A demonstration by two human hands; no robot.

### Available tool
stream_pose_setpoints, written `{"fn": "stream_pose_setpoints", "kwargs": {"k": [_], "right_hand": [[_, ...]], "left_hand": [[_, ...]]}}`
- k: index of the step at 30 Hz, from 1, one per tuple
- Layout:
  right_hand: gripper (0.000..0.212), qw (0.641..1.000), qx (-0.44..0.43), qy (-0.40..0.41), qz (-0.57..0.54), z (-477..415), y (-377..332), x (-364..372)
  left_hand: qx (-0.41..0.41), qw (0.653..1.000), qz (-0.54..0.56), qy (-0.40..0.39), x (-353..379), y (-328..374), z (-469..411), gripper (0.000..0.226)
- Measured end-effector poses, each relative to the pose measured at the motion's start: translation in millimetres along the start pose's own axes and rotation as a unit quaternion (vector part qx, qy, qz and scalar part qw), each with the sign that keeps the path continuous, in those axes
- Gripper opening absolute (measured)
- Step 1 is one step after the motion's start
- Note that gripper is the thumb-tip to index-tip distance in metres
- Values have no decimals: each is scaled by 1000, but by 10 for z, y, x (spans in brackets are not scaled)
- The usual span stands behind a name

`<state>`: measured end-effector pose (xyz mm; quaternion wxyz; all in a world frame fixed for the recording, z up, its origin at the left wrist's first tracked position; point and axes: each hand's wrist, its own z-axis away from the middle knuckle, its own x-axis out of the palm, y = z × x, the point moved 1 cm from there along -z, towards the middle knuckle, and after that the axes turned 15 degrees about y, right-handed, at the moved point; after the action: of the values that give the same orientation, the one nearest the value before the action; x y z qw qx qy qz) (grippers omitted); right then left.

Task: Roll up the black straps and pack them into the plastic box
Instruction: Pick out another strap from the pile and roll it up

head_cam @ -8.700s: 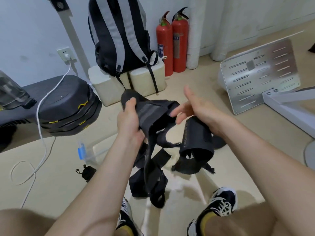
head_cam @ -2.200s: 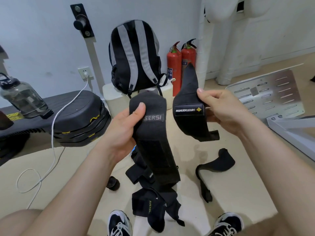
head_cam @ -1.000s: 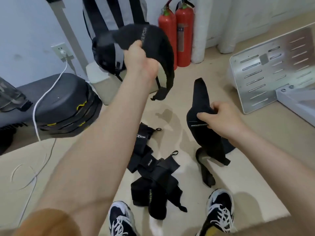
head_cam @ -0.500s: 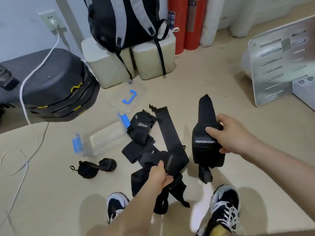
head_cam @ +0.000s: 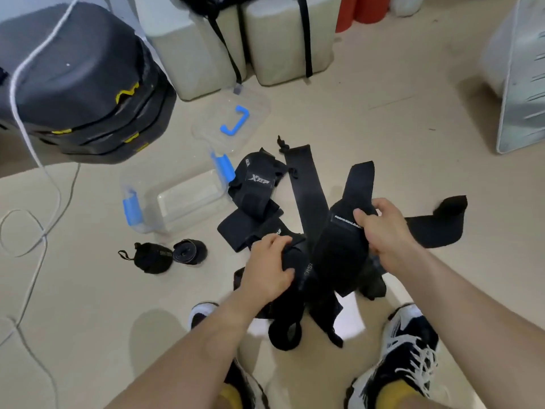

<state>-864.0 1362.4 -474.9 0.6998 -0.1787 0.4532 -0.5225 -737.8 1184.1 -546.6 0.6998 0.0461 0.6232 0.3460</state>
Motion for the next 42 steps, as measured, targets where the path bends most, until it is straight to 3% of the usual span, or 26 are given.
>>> {"fn": "stream_pose_setpoints", "kwargs": {"k": [2, 3, 6, 9, 12, 14, 16, 18, 20, 22, 25, 26, 27, 29, 30, 32, 38, 42], "right_hand": [[12, 1000, 17, -2, -2, -42, 46, -6], [15, 1000, 21, -6, -1, -54, 51, -20], [11, 1000, 4, -21, 4, -72, -58, -116], [7, 998, -35, -45, 14, -22, -331, -287], [6, 992, -92, -87, 30, 127, -757, -516], [6, 986, -127, -111, 9, 315, -1084, -707], [7, 978, -142, -143, -52, 563, -1393, -916], [5, 964, -151, -178, -130, 839, -1660, -1127], [7, 938, -161, -222, -212, 1113, -1858, -1296], [13, 915, -146, -249, -283, 1258, -2028, -1337], [30, 883, -80, -215, -409, 1430, -2127, -1389], [40, 874, -61, -210, -435, 1485, -2102, -1401], [50, 878, -61, -218, -422, 1525, -2020, -1402], [67, 915, -101, -288, -265, 1688, -1681, -1349], [65, 915, -126, -346, -165, 1781, -1473, -1306], [51, 882, -164, -438, -56, 1893, -1109, -1205], [45, 878, -199, -435, -29, 1902, -769, -1121], [28, 910, -192, -368, 5, 1878, -673, -1060]], "left_hand": [[101, 990, -71, -69, 152, 207, 4, 81], [129, 979, -120, -105, 222, 285, 4, 80], [161, 955, -215, -128, 213, 429, -93, 34], [70, 986, -55, -138, -165, 519, -151, 14], [33, 997, 61, -30, -861, 742, -185, 6], [59, 994, 77, 41, -1350, 966, -158, 29], [124, 989, 55, 60, -1789, 1251, -87, 56], [183, 982, 45, 26, -2129, 1498, 73, 67], [189, 977, 81, -47, -2364, 1700, 303, 67], [179, 971, 131, -89, -2464, 1801, 459, 52], [157, 960, 231, -33, -2645, 1904, 747, 9], [141, 950, 277, -4, -2711, 1919, 827, 10], [119, 939, 322, 24, -2777, 1918, 886, 16], [69, 912, 399, 67, -2916, 1926, 962, 24], [53, 896, 433, 82, -2974, 1939, 984, 26], [25, 870, 477, 121, -3063, 1965, 1019, 27], [-13, 801, 580, 147, -3194, 2005, 1080, 29], [-49, 746, 650, 134, -3289, 2050, 1034, 32]]}}
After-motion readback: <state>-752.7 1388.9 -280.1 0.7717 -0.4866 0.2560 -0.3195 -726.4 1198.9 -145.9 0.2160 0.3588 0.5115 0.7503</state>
